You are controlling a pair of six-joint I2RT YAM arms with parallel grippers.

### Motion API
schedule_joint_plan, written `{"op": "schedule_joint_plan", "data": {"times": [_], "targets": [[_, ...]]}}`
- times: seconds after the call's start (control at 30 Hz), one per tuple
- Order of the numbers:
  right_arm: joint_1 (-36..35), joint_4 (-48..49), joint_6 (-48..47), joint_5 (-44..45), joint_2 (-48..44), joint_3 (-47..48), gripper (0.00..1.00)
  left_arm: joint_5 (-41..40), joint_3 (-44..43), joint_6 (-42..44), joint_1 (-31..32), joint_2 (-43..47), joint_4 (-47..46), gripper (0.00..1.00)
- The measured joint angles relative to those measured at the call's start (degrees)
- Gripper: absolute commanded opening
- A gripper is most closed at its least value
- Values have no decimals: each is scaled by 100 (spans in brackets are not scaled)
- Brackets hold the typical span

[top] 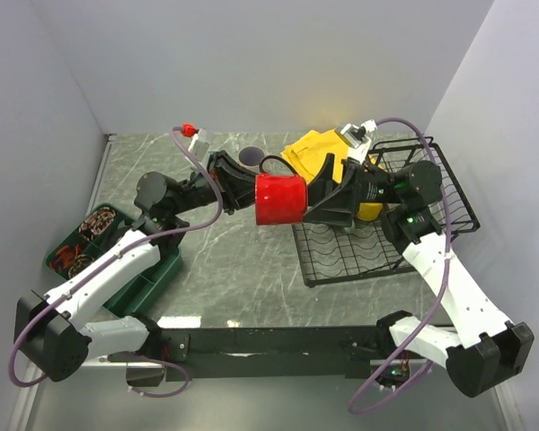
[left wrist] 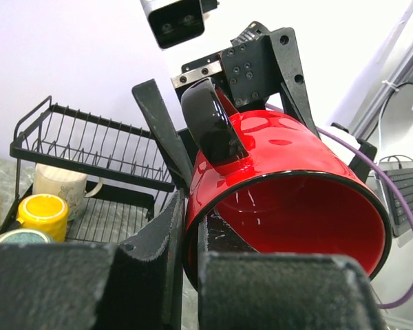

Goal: Load the cups into the dish rack

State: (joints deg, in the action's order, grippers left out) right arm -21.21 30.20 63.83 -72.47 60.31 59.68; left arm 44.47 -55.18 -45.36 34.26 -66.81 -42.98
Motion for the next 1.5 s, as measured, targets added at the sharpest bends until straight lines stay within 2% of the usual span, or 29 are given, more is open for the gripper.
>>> {"op": "schedule_joint_plan", "data": {"times": [0.4, 1.07, 1.1, 1.2, 1.23, 1.33, 1.4, 1.43, 1.5], "targets": [[9, -278, 70, 146, 317, 136, 100, -431, -466, 1027, 310, -162, 1209, 1], [131, 337, 566, 127, 446, 0, 98, -463, -485, 850, 367, -516, 710, 1], [138, 334, 560, 127, 446, -2, 95, -459, -494, 848, 367, -535, 702, 1], [151, 323, 535, 120, 444, -9, 63, -444, -496, 824, 367, -570, 647, 1], [164, 334, 520, 120, 444, -13, 43, -439, -496, 824, 365, -577, 636, 2], [170, 330, 505, 109, 442, -22, 32, -439, -496, 820, 365, -586, 629, 4], [170, 328, 485, 116, 431, -39, 30, -433, -496, 820, 365, -586, 629, 9], [170, 330, 470, 122, 411, -66, 29, -422, -496, 822, 365, -586, 634, 17], [170, 328, 448, 140, 369, -116, 28, -402, -496, 815, 367, -595, 640, 25]]}}
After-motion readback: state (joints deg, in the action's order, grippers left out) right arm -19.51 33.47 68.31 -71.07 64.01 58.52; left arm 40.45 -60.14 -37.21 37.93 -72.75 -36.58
